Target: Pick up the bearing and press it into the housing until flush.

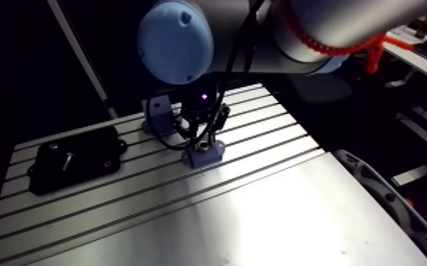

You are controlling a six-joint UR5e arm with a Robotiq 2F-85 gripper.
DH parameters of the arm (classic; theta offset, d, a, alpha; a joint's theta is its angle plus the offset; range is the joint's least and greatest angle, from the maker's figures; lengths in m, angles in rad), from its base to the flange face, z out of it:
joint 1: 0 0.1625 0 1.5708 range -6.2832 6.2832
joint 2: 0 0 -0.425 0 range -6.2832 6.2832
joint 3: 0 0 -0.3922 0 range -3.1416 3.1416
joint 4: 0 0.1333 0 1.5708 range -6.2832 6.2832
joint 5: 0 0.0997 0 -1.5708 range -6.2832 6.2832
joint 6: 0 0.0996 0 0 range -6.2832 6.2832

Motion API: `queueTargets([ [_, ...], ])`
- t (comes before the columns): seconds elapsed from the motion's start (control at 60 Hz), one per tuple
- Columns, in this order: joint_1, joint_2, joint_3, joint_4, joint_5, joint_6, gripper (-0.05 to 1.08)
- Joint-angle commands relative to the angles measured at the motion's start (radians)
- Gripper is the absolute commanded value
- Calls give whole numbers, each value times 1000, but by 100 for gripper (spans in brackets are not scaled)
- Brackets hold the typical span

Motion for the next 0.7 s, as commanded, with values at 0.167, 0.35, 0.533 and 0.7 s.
queueTargets([
  [0.167, 0, 1, -1, 0, 0, 0, 62],
  [0.35, 0, 1, -4, 0, 0, 0, 62],
  [0.533, 0, 4, -5, 0, 0, 0, 62],
  [0.7, 0, 9, -5, 0, 0, 0, 62],
])
